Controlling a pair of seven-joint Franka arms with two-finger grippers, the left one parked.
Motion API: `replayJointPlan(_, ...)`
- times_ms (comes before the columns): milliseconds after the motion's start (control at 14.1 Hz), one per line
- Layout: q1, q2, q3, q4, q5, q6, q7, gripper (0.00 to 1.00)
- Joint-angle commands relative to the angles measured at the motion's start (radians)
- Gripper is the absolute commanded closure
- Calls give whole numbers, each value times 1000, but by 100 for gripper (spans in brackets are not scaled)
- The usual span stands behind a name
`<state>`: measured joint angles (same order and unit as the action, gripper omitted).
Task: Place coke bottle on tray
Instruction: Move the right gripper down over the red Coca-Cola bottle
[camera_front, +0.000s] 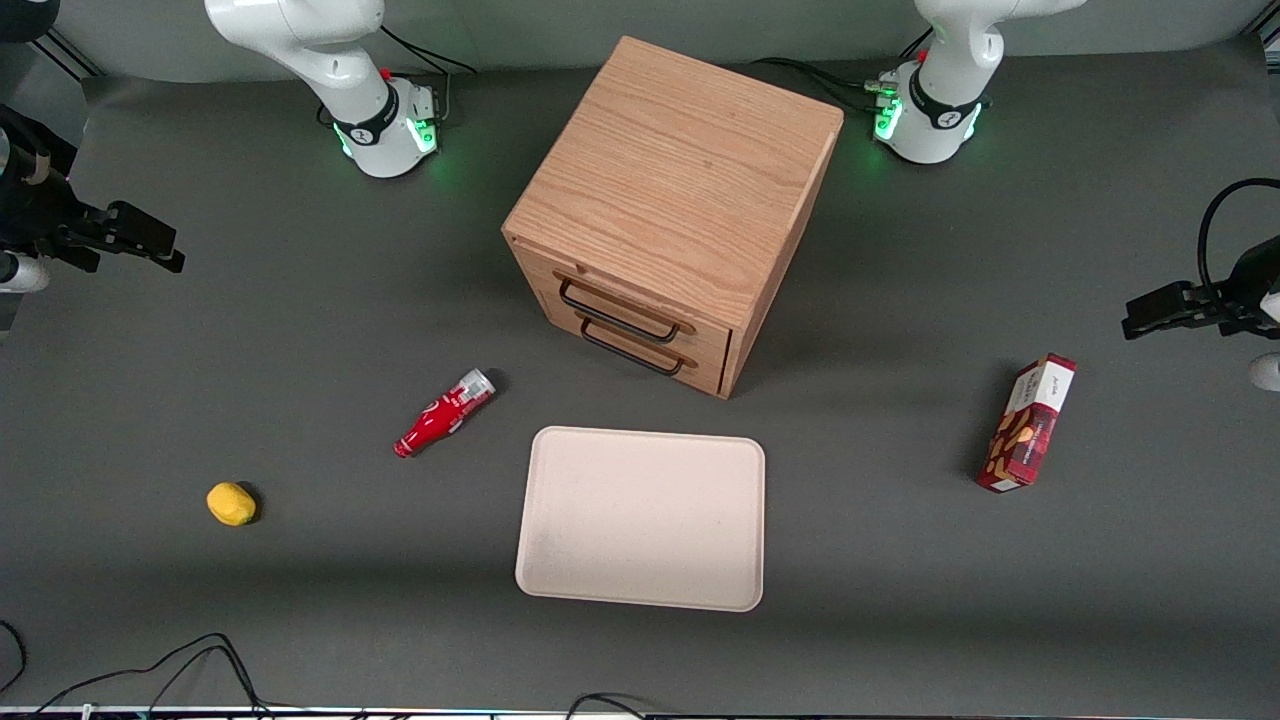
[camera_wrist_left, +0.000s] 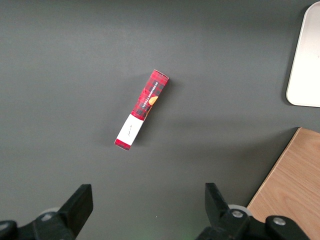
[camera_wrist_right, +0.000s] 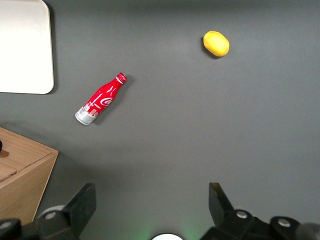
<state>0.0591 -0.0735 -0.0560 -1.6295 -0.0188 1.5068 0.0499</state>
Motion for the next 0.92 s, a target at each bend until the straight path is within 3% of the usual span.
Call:
replayJointPlan(0,5,14,-4,36,25,-20,-10,0)
replayJointPlan(354,13,67,22,33,62,27,71,0)
replayJointPlan(566,13,156,96,16,94,128,325,0)
replayJointPlan(850,15,267,202,-74,82,286,707,0)
